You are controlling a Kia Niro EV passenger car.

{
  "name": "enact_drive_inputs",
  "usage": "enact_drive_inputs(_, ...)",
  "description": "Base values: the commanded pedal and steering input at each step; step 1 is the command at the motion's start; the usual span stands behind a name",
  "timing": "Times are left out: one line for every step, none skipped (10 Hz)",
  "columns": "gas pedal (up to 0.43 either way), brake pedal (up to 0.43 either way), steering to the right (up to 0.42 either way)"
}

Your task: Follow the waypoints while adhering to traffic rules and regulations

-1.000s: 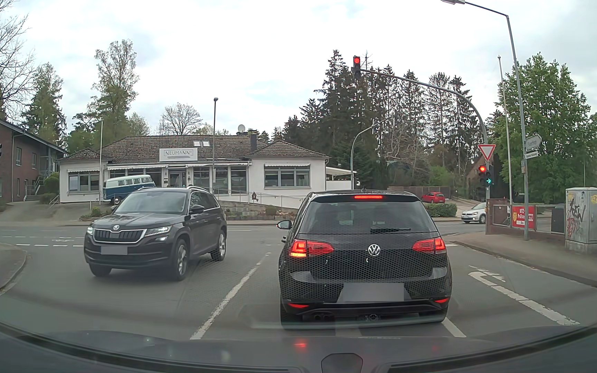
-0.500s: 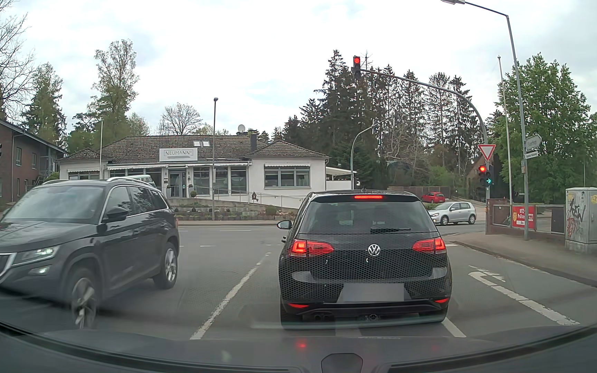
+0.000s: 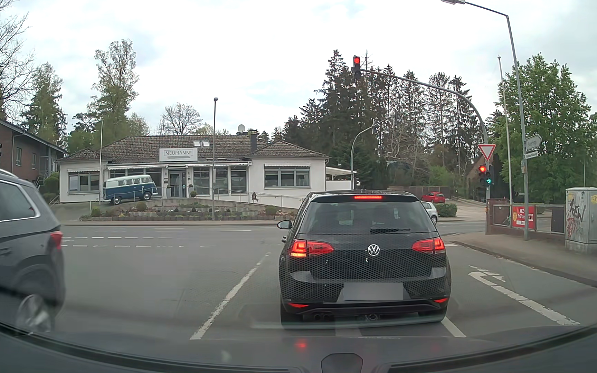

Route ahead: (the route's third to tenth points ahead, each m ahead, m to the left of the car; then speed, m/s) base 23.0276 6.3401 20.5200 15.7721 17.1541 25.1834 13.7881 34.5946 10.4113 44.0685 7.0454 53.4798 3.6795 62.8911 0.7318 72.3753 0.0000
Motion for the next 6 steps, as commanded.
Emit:
enact_drive_inputs(0.0, 0.244, -0.01)
enact_drive_inputs(0.0, 0.244, -0.01)
enact_drive_inputs(0.0, 0.244, -0.01)
enact_drive_inputs(0.0, 0.244, -0.01)
enact_drive_inputs(0.0, 0.244, -0.01)
enact_drive_inputs(0.0, 0.244, -0.01)
